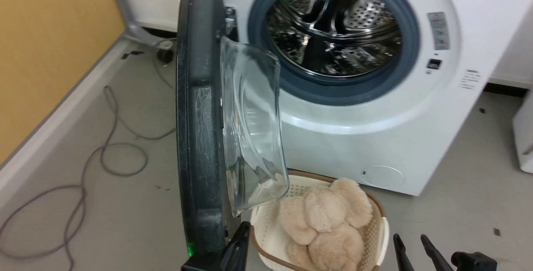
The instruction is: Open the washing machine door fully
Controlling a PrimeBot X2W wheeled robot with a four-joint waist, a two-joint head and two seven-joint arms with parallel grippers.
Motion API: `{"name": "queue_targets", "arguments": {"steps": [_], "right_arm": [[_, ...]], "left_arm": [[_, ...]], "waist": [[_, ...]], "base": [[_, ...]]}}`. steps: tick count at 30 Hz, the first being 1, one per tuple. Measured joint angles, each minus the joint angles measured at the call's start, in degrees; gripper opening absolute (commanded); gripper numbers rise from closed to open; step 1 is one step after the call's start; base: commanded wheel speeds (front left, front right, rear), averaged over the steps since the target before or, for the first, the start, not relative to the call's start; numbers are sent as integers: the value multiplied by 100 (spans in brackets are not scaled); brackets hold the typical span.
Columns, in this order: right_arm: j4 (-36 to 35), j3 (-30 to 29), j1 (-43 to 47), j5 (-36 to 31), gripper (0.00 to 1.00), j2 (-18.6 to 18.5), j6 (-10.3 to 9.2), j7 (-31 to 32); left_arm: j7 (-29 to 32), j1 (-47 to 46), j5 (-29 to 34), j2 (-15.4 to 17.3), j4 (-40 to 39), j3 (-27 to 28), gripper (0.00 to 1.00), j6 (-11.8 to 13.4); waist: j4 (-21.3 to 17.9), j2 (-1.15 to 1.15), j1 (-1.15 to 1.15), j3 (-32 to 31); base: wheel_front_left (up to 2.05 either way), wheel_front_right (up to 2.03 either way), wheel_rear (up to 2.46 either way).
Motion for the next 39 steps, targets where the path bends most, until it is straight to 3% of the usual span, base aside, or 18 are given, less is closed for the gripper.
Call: {"name": "queue_targets", "arguments": {"steps": [9,21,39], "right_arm": [[2,0,-35,4,100,3,0,1],[4,-16,-123,-5,100,3,0,25],[26,-94,-250,-41,100,2,0,31]], "left_arm": [[-208,-19,-63,281,57,594,0,227],[-571,-526,-579,824,693,1814,0,264],[-753,-1677,-770,1195,2324,3030,0,-398]], "waist": [[490,0,0,109],[494,0,0,227],[307,0,0,359]], "base": [[0,0,0],[0,0,0],[0,0,0]]}}
